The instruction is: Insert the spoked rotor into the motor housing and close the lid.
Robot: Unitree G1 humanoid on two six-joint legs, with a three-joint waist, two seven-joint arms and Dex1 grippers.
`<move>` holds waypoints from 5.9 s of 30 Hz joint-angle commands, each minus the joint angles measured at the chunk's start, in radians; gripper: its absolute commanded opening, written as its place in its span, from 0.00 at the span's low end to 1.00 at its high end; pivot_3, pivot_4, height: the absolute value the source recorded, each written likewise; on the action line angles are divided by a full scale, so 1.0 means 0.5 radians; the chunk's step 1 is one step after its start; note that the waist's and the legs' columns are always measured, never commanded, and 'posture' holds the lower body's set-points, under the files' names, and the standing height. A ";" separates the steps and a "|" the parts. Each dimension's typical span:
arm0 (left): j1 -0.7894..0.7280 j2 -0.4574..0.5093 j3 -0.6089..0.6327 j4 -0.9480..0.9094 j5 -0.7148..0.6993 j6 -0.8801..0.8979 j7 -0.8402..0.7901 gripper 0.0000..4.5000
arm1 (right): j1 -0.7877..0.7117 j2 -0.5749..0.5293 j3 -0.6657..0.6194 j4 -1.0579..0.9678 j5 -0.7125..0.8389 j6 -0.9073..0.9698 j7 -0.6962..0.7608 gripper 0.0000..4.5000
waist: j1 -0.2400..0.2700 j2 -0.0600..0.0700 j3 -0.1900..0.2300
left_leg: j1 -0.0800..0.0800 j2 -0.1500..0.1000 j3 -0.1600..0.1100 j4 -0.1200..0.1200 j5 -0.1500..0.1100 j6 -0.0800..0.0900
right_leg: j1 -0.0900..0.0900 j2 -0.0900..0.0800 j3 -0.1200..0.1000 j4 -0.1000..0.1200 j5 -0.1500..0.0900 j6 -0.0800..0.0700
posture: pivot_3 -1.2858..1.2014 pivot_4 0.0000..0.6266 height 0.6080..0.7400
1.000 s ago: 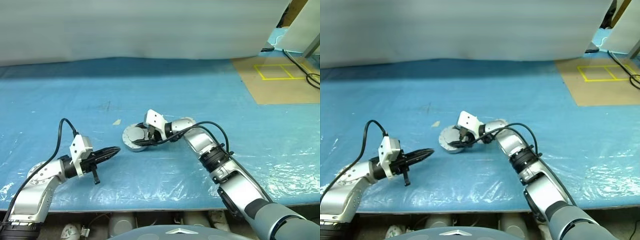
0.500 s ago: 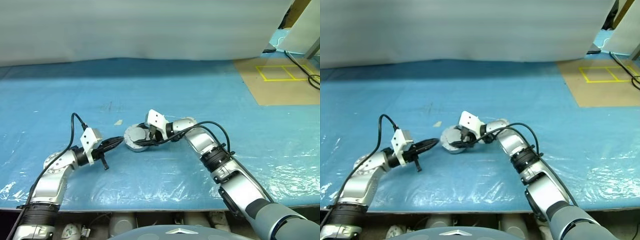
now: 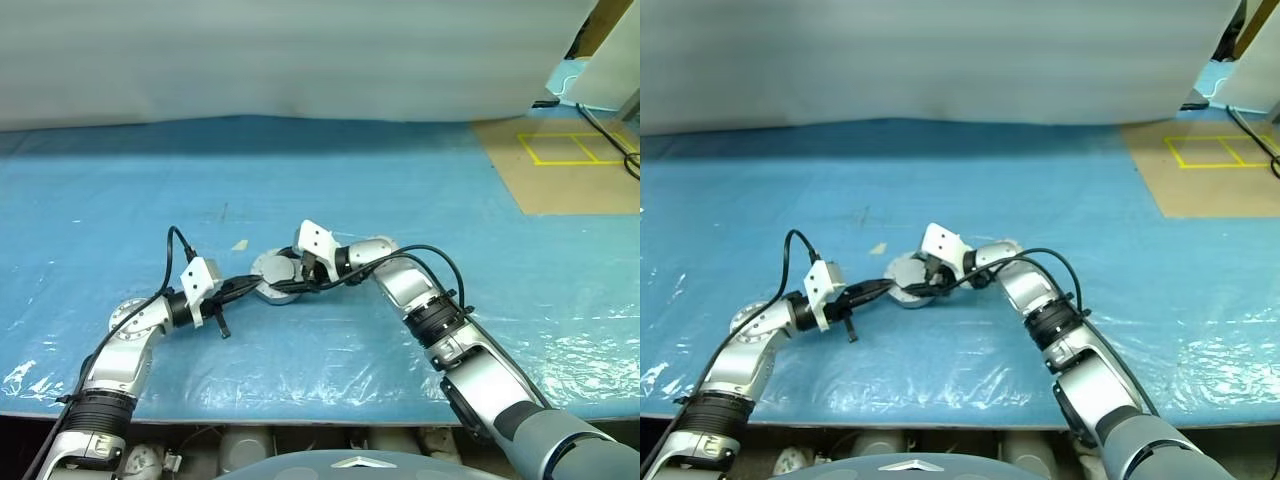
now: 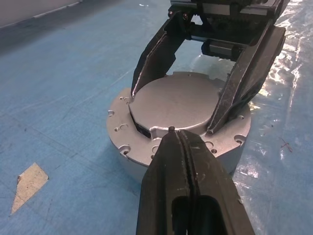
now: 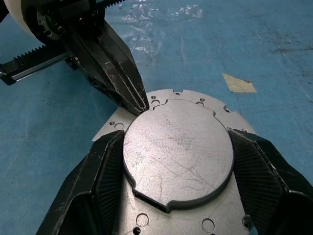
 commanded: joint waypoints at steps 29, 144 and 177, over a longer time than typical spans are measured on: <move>-0.017 0.037 -0.022 -0.043 -0.070 0.104 -0.089 0.00 | 0.097 -0.339 -0.802 -0.381 0.888 1.448 0.047 0.99 | 0.010 -0.001 -0.002 | -0.047 0.002 0.010 -0.002 0.005 -0.008 | -0.040 0.004 -0.003 -0.003 -0.001 -0.010 | 0.52 0.24 1.00; -0.023 0.060 -0.038 0.007 -0.041 0.072 -0.132 0.00 | 0.192 0.213 -1.020 0.085 1.230 1.772 -0.560 0.27 | 0.006 0.002 -0.003 | -0.035 0.004 0.010 -0.006 0.005 -0.011 | -0.035 0.002 -0.002 -0.002 -0.005 -0.006 | 0.52 0.24 1.00; -0.036 -0.105 0.719 -0.472 -1.455 1.849 0.539 0.28 | -0.130 0.511 -1.767 -0.299 1.905 2.107 -1.136 0.27 | 0.011 0.001 0.019 | -0.069 0.003 0.014 -0.004 0.001 -0.022 | -0.058 0.009 -0.020 0.000 -0.002 -0.007 | 0.52 0.24 1.00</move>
